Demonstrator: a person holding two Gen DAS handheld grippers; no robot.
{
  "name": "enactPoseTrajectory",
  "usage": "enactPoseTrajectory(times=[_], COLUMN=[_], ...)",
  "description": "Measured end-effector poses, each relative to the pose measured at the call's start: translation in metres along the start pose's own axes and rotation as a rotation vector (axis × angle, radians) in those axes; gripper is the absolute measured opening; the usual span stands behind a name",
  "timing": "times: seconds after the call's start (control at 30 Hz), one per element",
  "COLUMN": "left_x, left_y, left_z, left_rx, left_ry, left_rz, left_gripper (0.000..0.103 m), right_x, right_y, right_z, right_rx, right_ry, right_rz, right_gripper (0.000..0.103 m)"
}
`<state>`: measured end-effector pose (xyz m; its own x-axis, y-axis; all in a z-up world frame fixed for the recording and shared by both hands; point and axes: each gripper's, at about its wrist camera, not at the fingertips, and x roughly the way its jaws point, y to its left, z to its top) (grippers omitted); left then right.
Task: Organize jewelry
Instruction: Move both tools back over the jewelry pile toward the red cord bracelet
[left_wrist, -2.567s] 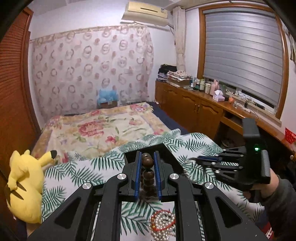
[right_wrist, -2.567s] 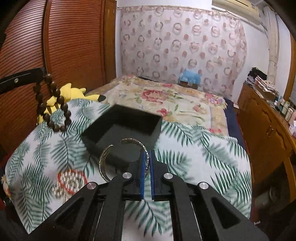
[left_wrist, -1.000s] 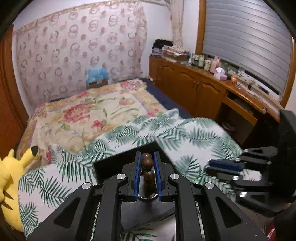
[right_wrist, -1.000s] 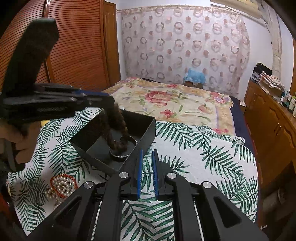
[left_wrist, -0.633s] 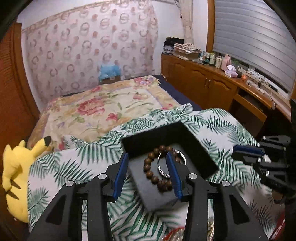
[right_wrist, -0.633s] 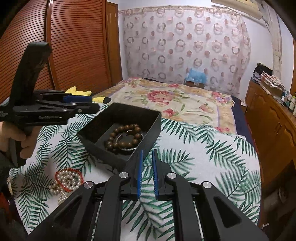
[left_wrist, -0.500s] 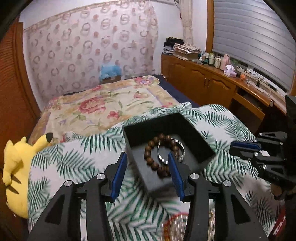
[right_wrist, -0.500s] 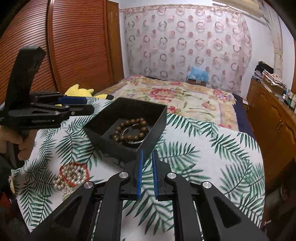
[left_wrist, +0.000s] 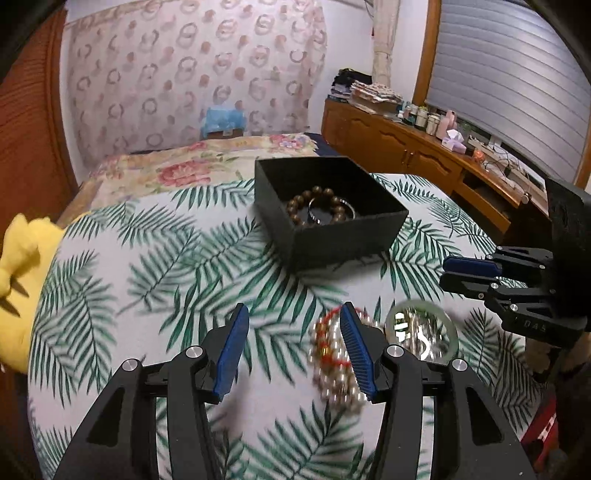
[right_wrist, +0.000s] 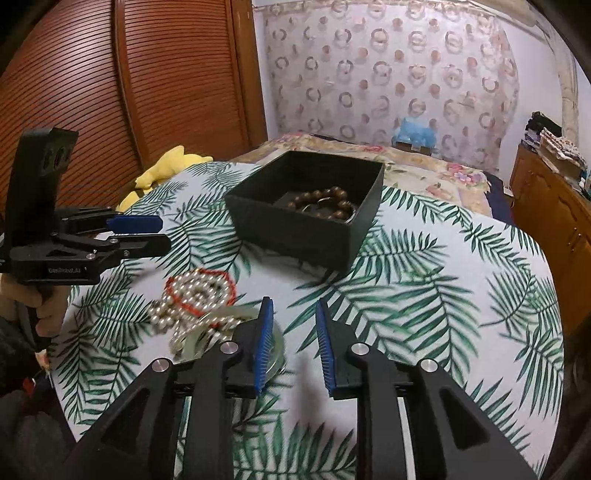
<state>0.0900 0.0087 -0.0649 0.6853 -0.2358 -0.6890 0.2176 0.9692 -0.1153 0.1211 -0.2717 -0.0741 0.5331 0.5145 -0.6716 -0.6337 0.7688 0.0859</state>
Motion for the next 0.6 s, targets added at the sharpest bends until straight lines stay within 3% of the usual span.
enactPoseTrajectory(times=[0.3,0.53,0.6], left_x=[-0.013,-0.004,0.001], left_y=[-0.001,-0.001,0.000], left_z=[-0.025,-0.026,-0.025], left_rx=[-0.026,-0.075,-0.087], left_ry=[0.009,0.019,0.026], left_rz=[-0.035,-0.089,-0.103], left_gripper=[0.049,0.049,0.044], right_x=[-0.018,-0.019,-0.019], right_y=[0.019,0.027,0.029], right_z=[-0.027,-0.042,-0.042], right_rx=[0.039,0.065,0.061], right_ry=[-0.014,0.001,0.000], right_rz=[-0.023,-0.018,-0.023], right_gripper=[0.059,0.064,0.065])
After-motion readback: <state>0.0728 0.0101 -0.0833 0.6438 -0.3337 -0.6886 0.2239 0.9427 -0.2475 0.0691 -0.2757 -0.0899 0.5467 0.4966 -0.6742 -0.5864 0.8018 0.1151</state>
